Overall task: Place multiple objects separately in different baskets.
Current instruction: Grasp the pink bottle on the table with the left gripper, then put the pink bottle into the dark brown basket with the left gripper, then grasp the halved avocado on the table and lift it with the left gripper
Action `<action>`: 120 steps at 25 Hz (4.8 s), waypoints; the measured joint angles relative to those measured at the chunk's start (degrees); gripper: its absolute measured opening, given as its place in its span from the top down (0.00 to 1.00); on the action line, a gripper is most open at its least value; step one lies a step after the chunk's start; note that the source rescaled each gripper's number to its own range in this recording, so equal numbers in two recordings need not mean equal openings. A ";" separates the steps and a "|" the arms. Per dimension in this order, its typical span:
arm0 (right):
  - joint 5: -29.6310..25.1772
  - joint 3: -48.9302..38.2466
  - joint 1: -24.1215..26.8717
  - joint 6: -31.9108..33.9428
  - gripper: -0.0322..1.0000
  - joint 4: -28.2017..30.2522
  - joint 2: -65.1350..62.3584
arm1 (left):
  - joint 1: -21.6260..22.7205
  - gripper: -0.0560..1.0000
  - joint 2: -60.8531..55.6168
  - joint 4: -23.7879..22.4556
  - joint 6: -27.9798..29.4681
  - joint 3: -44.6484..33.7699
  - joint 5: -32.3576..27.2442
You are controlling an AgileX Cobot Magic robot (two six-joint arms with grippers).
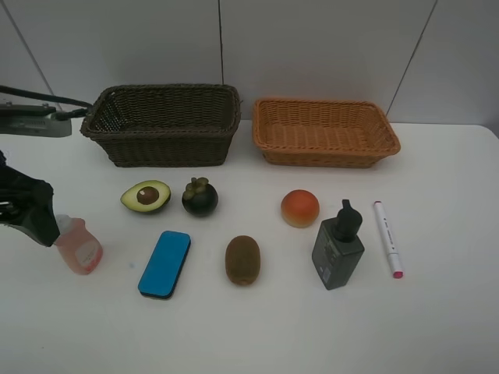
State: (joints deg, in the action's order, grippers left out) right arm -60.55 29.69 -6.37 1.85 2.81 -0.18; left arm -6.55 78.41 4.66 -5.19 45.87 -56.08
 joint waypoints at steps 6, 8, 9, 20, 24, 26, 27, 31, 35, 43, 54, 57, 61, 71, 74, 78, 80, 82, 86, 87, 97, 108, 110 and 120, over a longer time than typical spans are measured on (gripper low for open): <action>0.00 0.00 0.00 0.00 0.00 0.00 0.00 | 0.00 0.02 6.09 0.48 -0.67 0.00 4.76; 0.00 0.00 0.00 0.00 0.00 0.00 0.00 | 0.00 0.02 7.45 0.53 -0.72 0.00 6.18; 0.00 0.00 0.00 0.00 0.00 0.00 0.00 | 0.00 0.02 8.11 0.53 -0.72 0.00 7.01; 0.00 0.00 0.00 0.00 0.00 0.00 0.00 | 0.00 0.02 15.67 0.77 -0.78 0.06 11.59; 0.00 0.00 0.00 0.00 0.00 0.00 0.00 | 0.00 0.21 16.19 0.97 0.06 0.06 11.72; 0.00 0.00 0.00 0.00 0.00 0.00 0.00 | 0.00 0.54 16.19 1.11 0.42 0.12 11.72; 0.00 0.00 0.00 0.00 0.00 0.00 0.00 | 0.00 0.71 16.19 1.11 0.41 0.12 11.72; 0.00 0.00 0.00 0.00 0.00 0.00 0.00 | 0.00 0.94 16.19 1.11 0.46 0.12 11.72; 0.00 0.00 0.00 0.00 0.00 0.00 0.00 | 0.00 0.94 16.19 1.11 0.70 0.50 11.34; 0.00 0.00 0.00 0.00 0.00 0.00 0.00 | 0.00 0.94 16.26 1.11 1.08 17.74 0.19; 0.00 0.00 0.00 0.00 0.00 0.00 0.00 | 0.00 0.94 31.90 1.12 1.87 54.40 2.33; 0.00 0.00 0.00 0.00 0.00 0.00 0.00 | 0.00 0.94 40.27 0.69 2.54 60.65 2.60; 0.00 0.00 0.00 0.00 0.00 0.00 0.00 | 0.00 0.94 47.30 0.51 3.19 64.90 2.67; 0.00 0.00 0.00 0.00 0.00 0.00 0.00 | 0.00 0.10 51.05 -1.23 0.75 65.55 2.72; 0.00 0.00 0.00 0.00 0.00 0.00 0.00 | 0.00 0.08 50.74 -1.48 1.40 67.00 -0.31; 0.00 0.00 0.00 0.00 0.00 0.00 0.00 | 0.00 0.08 50.28 -0.58 1.88 73.69 -11.10; 0.00 0.00 0.00 0.00 0.00 0.00 0.00 | 0.00 0.08 49.09 0.67 1.55 75.26 -12.27; 0.00 0.00 0.00 0.00 0.00 0.00 0.00 | 0.00 0.07 46.90 2.15 0.14 75.00 -12.59; 0.00 0.00 0.00 0.00 0.00 0.00 0.00 | 0.00 0.07 39.86 4.17 -3.56 67.35 -12.55; 0.00 0.00 0.00 0.00 0.00 0.00 0.00 | 0.00 0.07 37.98 4.68 -5.11 64.16 -12.55; 0.00 0.00 0.00 0.00 0.00 0.00 0.00 | -10.68 0.07 25.41 4.31 -15.87 44.18 -12.54; 0.00 0.00 0.00 0.00 0.00 0.00 0.00 | -15.64 0.07 25.41 -2.98 -17.33 30.49 -6.93; 0.00 0.00 0.00 0.00 0.00 0.00 0.00 | -15.64 0.07 25.40 -3.93 -18.67 27.49 -2.75; 0.00 0.00 0.00 0.00 0.00 0.00 0.00 | -15.64 0.07 28.11 -7.31 -15.97 20.96 15.16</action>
State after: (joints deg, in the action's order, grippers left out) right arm -60.55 29.69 -6.37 1.85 2.81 -0.18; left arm -22.19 106.53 -2.65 -21.17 66.84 -40.92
